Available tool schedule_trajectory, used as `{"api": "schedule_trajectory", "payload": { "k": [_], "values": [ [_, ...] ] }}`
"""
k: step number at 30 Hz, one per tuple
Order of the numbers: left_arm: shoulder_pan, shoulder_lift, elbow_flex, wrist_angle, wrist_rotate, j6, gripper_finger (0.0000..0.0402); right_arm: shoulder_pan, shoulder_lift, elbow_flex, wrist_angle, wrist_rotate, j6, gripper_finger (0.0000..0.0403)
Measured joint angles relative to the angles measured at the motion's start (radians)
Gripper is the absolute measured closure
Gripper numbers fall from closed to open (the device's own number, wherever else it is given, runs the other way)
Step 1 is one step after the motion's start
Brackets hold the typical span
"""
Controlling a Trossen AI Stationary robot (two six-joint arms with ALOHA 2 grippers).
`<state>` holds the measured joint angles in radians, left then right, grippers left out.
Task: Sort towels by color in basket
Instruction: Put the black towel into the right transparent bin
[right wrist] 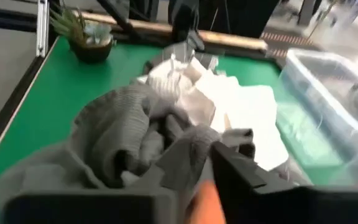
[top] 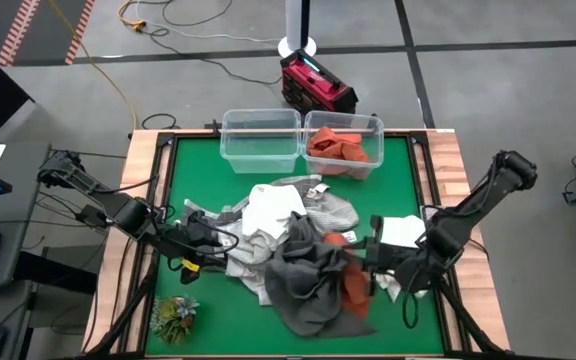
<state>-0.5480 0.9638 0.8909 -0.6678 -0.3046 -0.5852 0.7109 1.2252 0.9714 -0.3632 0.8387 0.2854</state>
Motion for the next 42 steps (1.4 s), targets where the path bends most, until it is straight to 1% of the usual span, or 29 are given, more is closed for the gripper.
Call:
{"api": "schedule_trajectory", "payload": {
  "k": [2, 6, 8, 10, 12, 15, 18, 20, 23, 26, 28, 29, 31, 33, 35, 36, 39, 42],
  "values": [
    [0.0, 0.0, 0.0, 0.0, 0.0, -0.005, 0.0193, 0.0, -0.017, 0.0, -0.043, -0.012, 0.059, 0.026],
    [0.0, 0.0, 0.0, 0.0, 0.0, -0.012, 0.0193, -0.013, -0.035, 0.001, -0.125, -0.068, 0.156, 0.0169],
    [0.0, 0.0, 0.0, 0.0, 0.0, -0.012, 0.0193, -0.032, -0.017, 0.001, -0.141, -0.098, 0.175, 0.0135],
    [0.002, 0.0, 0.0, 0.001, 0.0, -0.003, 0.0194, -0.055, 0.024, 0.001, -0.126, -0.13, 0.174, 0.0116],
    [0.01, 0.0, 0.0, 0.001, -0.008, -0.002, 0.0194, -0.074, 0.078, 0.001, -0.081, -0.188, 0.15, 0.0108],
    [0.024, 0.0, 0.0, 0.001, -0.011, -0.002, 0.0194, -0.081, 0.159, 0.0, 0.06, -0.251, 0.064, 0.0108],
    [0.026, 0.0, 0.0, 0.001, -0.011, -0.002, 0.0194, -0.085, 0.243, 0.001, 0.187, -0.278, -0.018, 0.011],
    [0.025, 0.0, 0.0, 0.001, -0.011, -0.002, 0.0194, -0.098, 0.295, 0.001, 0.227, -0.288, -0.051, 0.0111],
    [0.025, 0.0, 0.0, 0.001, -0.007, -0.003, 0.0194, -0.126, 0.347, 0.001, 0.266, -0.281, -0.057, 0.0112],
    [0.025, 0.0, 0.0, 0.001, 0.01, -0.005, 0.0194, -0.149, 0.383, 0.018, 0.261, -0.285, -0.075, 0.0127],
    [0.025, 0.0, 0.0, 0.0, 0.012, -0.005, 0.0194, -0.158, 0.401, 0.036, 0.235, -0.296, -0.106, 0.0154],
    [0.025, 0.0, 0.0, 0.0, 0.012, -0.005, 0.0194, -0.159, 0.411, 0.048, 0.22, -0.302, -0.119, 0.0175],
    [0.025, 0.0, 0.0, 0.0, 0.012, -0.004, 0.0194, -0.16, 0.423, 0.068, 0.187, -0.327, -0.135, 0.0229],
    [0.025, 0.0, 0.0, 0.0, 0.012, -0.002, 0.0194, -0.169, 0.429, 0.094, 0.132, -0.363, -0.136, 0.0294],
    [0.025, 0.0, 0.0, 0.001, 0.012, -0.001, 0.0194, -0.17, 0.416, 0.123, 0.066, -0.374, -0.137, 0.0362],
    [0.025, 0.0, 0.0, 0.003, 0.012, -0.001, 0.0194, -0.167, 0.404, 0.14, 0.032, -0.374, -0.137, 0.0376],
    [0.025, 0.0, 0.0, 0.023, 0.012, 0.008, 0.0194, -0.166, 0.337, 0.191, -0.002, -0.362, -0.171, 0.0371],
    [0.025, 0.0, 0.0, 0.075, -0.003, 0.059, 0.0193, -0.165, 0.248, 0.233, -0.002, -0.309, -0.261, 0.0365]
  ]
}}
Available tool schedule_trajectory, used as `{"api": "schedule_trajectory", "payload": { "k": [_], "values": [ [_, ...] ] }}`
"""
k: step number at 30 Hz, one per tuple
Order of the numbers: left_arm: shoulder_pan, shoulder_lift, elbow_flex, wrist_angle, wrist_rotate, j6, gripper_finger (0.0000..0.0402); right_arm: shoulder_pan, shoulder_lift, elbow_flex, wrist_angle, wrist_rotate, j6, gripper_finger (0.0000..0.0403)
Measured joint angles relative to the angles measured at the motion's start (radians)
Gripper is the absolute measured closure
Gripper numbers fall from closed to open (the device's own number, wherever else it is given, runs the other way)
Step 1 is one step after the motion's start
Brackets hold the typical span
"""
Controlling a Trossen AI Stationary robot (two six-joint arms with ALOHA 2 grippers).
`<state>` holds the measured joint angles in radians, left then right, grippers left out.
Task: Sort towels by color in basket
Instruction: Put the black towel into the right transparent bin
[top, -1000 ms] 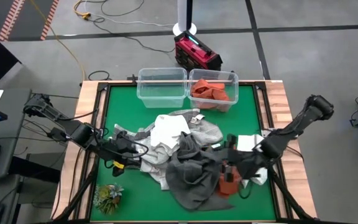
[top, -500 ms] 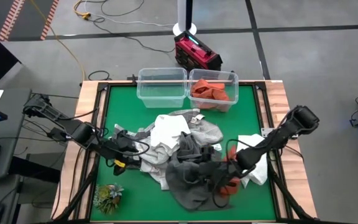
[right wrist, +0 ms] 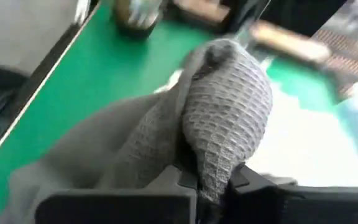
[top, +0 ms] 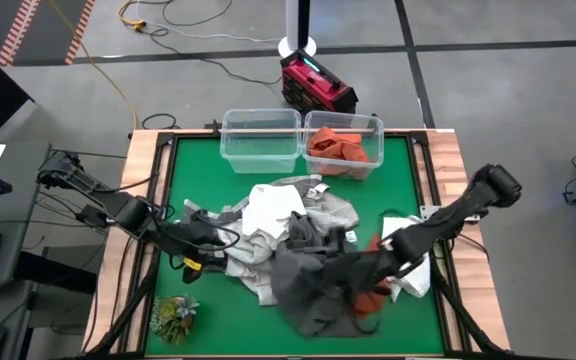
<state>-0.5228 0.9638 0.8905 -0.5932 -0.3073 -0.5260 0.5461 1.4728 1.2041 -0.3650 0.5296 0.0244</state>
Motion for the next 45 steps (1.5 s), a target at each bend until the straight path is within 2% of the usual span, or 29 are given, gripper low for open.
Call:
{"api": "schedule_trajectory", "payload": {
  "k": [2, 6, 8, 11, 16, 20, 23, 26, 30, 38, 42, 45],
  "values": [
    [-0.001, 0.0, 0.0, 0.051, -0.061, 0.065, 0.0193, -0.004, -0.063, 0.024, 0.001, 0.087, -0.083, 0.0374],
    [-0.011, 0.0, 0.0, 0.116, -0.247, 0.205, 0.0193, -0.032, -0.197, 0.037, 0.134, 0.354, -0.277, 0.0377],
    [-0.016, 0.0, 0.0, 0.132, -0.324, 0.252, 0.0193, -0.063, -0.248, 0.037, 0.205, 0.388, -0.358, 0.0377],
    [-0.02, 0.0, 0.0, 0.145, -0.38, 0.297, 0.0193, -0.126, -0.307, 0.036, 0.324, 0.39, -0.484, 0.0377],
    [-0.019, -0.003, 0.0, 0.167, -0.401, 0.377, 0.0193, -0.255, -0.382, 0.035, 0.621, 0.378, -0.787, 0.0376],
    [-0.01, -0.002, 0.0, 0.157, -0.442, 0.468, 0.0193, -0.384, -0.411, 0.035, 0.827, 0.243, -0.932, 0.0373],
    [-0.011, -0.003, 0.0, 0.161, -0.525, 0.53, 0.0193, -0.477, -0.412, 0.035, 0.914, 0.15, -1.017, 0.0374],
    [-0.011, -0.003, 0.0, 0.172, -0.589, 0.547, 0.0193, -0.574, -0.407, 0.035, 0.904, 0.089, -0.983, 0.0374],
    [-0.015, -0.026, 0.0, 0.216, -0.592, 0.549, 0.0193, -0.696, -0.373, 0.035, 0.743, 0.032, -0.843, 0.0373],
    [0.027, -0.136, 0.0, 0.321, -0.585, 0.553, 0.0193, -0.947, -0.259, 0.065, 0.525, 0.02, -0.674, 0.0374],
    [0.058, -0.208, 0.0, 0.321, -0.559, 0.541, 0.0193, -1.042, -0.209, 0.165, 0.523, 0.011, -0.683, 0.0374],
    [0.066, -0.255, 0.0, 0.321, -0.558, 0.542, 0.0194, -1.081, -0.204, 0.269, 0.534, -0.056, -0.665, 0.0374]
  ]
}}
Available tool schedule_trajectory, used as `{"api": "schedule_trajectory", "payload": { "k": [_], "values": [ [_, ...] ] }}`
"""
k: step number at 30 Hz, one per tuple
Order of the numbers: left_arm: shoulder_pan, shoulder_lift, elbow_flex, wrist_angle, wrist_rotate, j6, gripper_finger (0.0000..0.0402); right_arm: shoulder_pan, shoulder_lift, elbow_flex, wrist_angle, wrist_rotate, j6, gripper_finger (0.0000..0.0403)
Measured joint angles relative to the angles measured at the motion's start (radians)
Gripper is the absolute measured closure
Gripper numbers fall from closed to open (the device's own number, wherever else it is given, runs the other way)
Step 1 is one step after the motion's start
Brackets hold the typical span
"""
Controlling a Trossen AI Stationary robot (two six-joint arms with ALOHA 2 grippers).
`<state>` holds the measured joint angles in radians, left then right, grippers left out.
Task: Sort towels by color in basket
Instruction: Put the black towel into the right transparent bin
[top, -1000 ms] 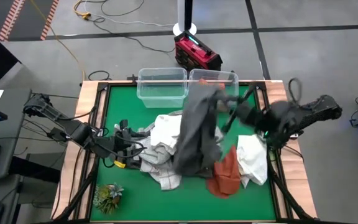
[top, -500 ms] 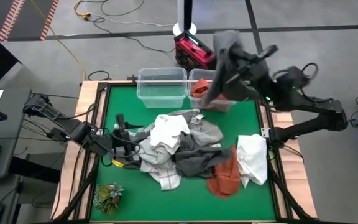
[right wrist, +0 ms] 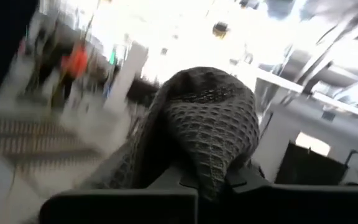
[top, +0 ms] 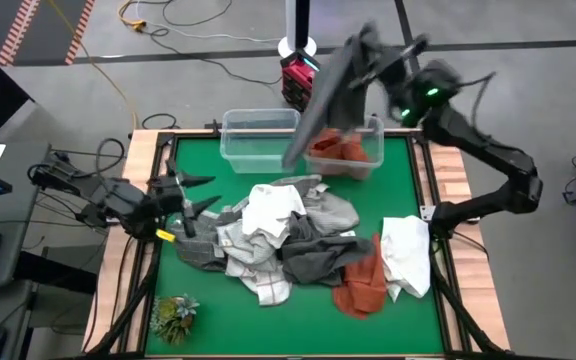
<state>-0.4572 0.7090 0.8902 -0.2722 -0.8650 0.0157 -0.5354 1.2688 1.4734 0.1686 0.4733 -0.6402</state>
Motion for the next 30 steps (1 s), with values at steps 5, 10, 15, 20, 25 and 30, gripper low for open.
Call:
{"api": "schedule_trajectory", "payload": {
  "k": [5, 10, 15, 20, 25, 30],
  "values": [
    [0.004, -0.046, 0.0, 0.001, 0.0, 0.027, 0.0194, -0.037, -0.004, 0.087, -0.057, -0.035, 0.011, 0.0373],
    [0.004, -0.058, 0.0, 0.0, 0.001, 0.042, 0.0194, -0.056, -0.004, 0.108, -0.257, -0.037, -0.002, 0.0373],
    [0.004, -0.057, 0.0, 0.001, 0.001, 0.035, 0.0194, -0.109, 0.005, 0.113, -0.437, -0.218, 0.172, 0.0373],
    [0.004, -0.053, 0.0, 0.024, 0.001, 0.028, 0.0194, -0.109, 0.111, 0.111, -0.525, -0.426, 0.295, 0.0373],
    [0.004, -0.056, 0.0, 0.043, 0.002, 0.026, 0.0194, -0.131, 0.229, 0.108, -0.516, -0.685, 0.379, 0.0373],
    [0.003, -0.056, 0.0, 0.004, 0.002, 0.015, 0.0193, -0.128, 0.249, 0.115, -0.546, -0.815, 0.353, 0.0371]
  ]
}}
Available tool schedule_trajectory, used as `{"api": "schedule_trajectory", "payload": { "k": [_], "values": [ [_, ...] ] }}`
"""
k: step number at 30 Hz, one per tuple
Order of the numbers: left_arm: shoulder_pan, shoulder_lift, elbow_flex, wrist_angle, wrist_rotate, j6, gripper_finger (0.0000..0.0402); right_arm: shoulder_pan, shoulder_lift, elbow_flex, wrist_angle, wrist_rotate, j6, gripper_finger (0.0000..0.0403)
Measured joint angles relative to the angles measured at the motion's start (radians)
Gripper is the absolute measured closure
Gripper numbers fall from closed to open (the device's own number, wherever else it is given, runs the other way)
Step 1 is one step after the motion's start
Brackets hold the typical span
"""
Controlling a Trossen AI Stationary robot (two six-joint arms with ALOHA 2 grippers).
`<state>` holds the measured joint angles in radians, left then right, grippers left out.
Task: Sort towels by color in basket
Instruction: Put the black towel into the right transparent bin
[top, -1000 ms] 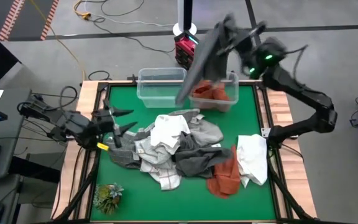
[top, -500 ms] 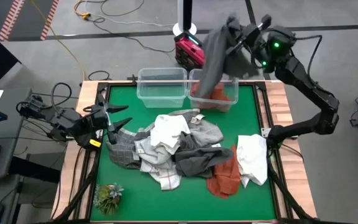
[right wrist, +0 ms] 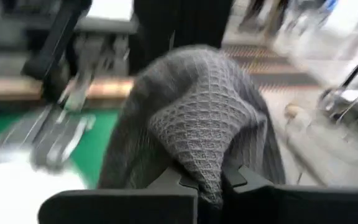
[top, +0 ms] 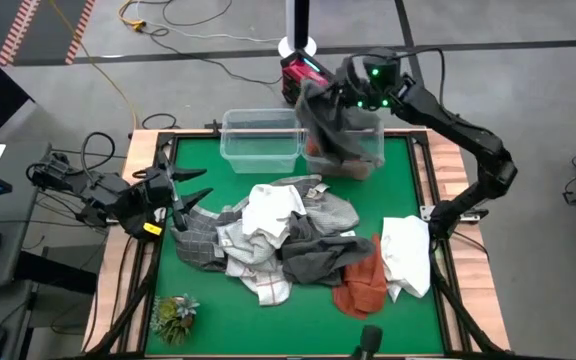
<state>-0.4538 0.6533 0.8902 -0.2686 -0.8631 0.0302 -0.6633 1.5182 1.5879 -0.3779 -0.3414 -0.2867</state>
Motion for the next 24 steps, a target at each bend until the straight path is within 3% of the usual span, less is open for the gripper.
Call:
{"api": "schedule_trajectory", "payload": {
  "k": [5, 8, 13, 15, 18, 24],
  "values": [
    [0.0, -0.004, 0.0, -0.053, 0.002, -0.066, 0.0193, -0.034, 0.018, 0.059, -0.45, 0.01, -0.098, 0.0374],
    [0.001, -0.005, 0.0, -0.055, 0.001, -0.073, 0.0193, -0.041, 0.045, 0.064, -0.627, 0.069, -0.1, 0.037],
    [0.001, -0.005, 0.0, -0.044, 0.001, -0.074, 0.0193, -0.048, 0.143, 0.064, -0.824, 0.377, -0.064, 0.0367],
    [0.001, -0.004, 0.0, -0.05, 0.001, -0.081, 0.0193, -0.064, 0.187, 0.064, -0.892, 0.437, -0.038, 0.0368],
    [0.002, -0.004, 0.0, -0.052, 0.001, -0.083, 0.0193, -0.071, 0.24, 0.064, -0.957, 0.443, -0.029, 0.0365],
    [0.013, 0.0, 0.0, -0.061, 0.0, -0.083, 0.0193, -0.045, 0.302, 0.064, -0.843, 0.432, -0.013, 0.0341]
  ]
}}
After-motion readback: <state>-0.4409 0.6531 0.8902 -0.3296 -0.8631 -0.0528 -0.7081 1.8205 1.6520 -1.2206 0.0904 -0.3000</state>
